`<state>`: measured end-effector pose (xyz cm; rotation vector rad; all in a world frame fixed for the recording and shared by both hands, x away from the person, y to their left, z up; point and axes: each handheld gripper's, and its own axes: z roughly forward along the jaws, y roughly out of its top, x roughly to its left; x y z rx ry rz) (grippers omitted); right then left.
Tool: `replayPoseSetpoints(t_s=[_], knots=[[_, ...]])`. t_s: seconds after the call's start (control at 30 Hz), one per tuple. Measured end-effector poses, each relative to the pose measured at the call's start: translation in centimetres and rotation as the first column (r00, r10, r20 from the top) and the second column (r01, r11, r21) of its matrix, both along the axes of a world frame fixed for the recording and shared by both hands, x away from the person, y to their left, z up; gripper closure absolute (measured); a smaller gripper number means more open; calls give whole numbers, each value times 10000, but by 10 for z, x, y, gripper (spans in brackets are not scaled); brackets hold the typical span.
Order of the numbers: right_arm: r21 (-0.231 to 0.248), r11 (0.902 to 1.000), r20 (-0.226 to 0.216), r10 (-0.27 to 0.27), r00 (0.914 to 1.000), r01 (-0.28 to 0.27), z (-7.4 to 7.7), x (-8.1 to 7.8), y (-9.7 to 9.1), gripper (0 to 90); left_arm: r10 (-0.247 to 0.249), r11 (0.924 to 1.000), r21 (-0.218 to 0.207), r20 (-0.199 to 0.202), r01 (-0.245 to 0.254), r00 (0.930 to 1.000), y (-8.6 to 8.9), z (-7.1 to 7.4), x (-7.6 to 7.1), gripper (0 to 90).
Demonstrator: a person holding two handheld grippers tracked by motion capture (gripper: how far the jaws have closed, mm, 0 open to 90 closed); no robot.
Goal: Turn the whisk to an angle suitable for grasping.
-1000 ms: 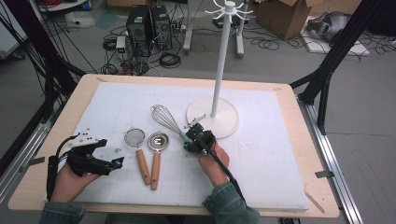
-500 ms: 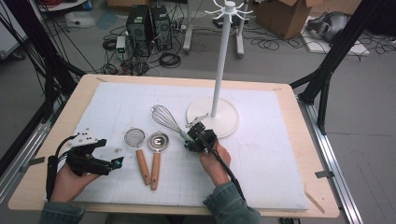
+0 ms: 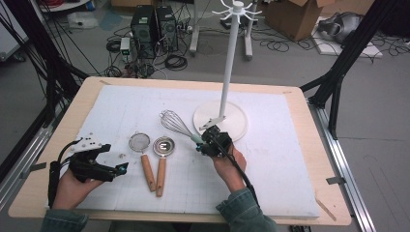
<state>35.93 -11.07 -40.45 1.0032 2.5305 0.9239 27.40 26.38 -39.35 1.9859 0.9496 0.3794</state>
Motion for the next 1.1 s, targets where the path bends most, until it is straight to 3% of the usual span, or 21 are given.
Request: replayPoseSetpoints(t_s=[1.1], knots=[[-235,9988,-172,417,9990,-421,10,-21,-39,680,-146,9999,89,-1,146,9999,-2,0,0,18]])
